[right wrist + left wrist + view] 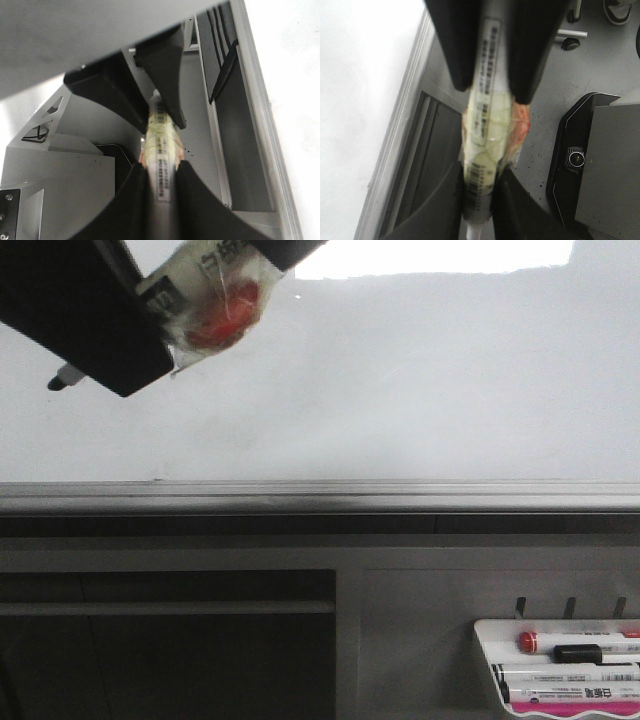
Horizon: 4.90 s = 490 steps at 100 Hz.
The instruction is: Write number 2 on whiteboard
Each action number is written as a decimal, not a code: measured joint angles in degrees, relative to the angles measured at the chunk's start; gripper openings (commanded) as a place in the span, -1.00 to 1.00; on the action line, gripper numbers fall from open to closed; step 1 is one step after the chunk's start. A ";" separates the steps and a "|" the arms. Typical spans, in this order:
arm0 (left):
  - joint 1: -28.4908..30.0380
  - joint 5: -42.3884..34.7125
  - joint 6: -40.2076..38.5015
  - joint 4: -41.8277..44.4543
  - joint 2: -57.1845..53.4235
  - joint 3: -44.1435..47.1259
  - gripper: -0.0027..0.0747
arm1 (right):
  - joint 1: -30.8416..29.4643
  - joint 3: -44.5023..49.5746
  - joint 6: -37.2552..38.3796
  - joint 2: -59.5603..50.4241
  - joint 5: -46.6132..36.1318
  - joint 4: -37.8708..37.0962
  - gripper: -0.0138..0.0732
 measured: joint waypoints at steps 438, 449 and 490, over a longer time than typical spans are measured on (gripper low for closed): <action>5.62 -24.77 18.01 -21.91 2.20 5.13 0.34 | -9.60 -9.93 -6.47 -1.17 13.64 -10.25 -0.81; 4.37 -27.34 18.46 -22.04 4.38 4.96 0.34 | -9.60 -9.93 -7.37 -1.17 13.54 -10.25 -0.81; 3.49 -23.79 18.66 -22.12 7.38 2.13 -0.02 | -9.60 -9.93 -7.84 -1.17 13.19 -10.25 -0.81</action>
